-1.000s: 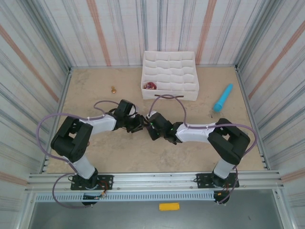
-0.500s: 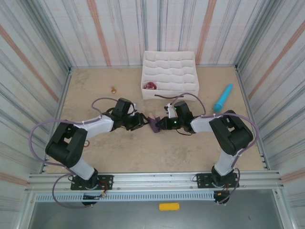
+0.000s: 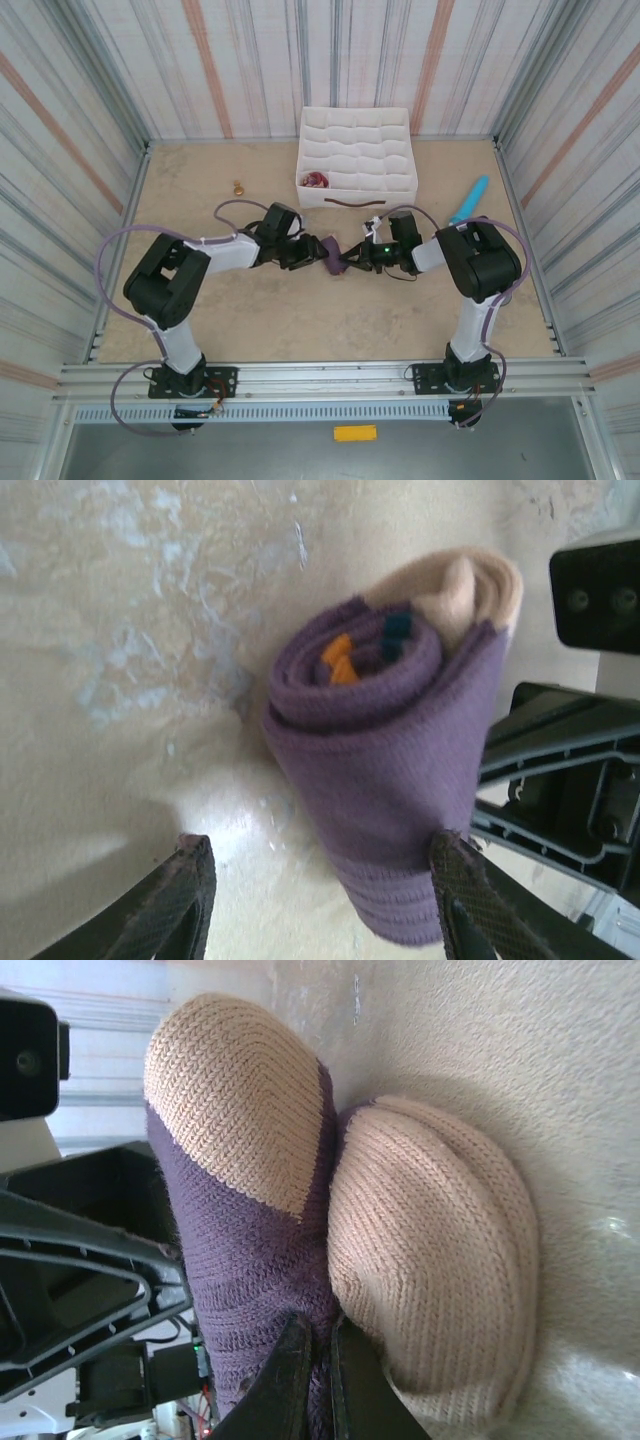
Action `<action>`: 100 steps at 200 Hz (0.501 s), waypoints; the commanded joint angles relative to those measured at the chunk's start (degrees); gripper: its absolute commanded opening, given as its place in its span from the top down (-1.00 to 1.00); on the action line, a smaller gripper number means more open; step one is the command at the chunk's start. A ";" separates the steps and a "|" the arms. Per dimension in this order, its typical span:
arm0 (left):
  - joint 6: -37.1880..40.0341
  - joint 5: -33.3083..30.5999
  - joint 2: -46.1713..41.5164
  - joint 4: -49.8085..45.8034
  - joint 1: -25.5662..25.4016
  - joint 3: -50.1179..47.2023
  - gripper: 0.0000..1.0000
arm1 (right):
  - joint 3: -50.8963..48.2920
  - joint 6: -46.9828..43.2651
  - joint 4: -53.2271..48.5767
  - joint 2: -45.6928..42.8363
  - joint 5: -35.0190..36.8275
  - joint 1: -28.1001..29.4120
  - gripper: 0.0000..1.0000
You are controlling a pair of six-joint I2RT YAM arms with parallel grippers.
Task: Roll the socks
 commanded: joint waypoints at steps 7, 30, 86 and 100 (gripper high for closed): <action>-0.76 -2.14 2.26 1.72 -0.28 2.60 -0.20 | -0.99 0.70 -9.15 2.89 2.68 0.18 1.00; -1.16 -2.03 3.95 2.15 -0.66 3.65 -0.17 | -0.33 0.26 -10.13 2.90 2.82 0.24 0.98; -2.35 -1.02 6.61 3.09 -1.43 4.12 0.33 | 3.64 -9.22 -26.01 -4.81 12.85 3.80 0.69; -2.20 -1.03 6.54 1.70 -1.41 4.16 0.49 | 5.07 -12.20 -31.55 -8.36 17.65 5.76 0.52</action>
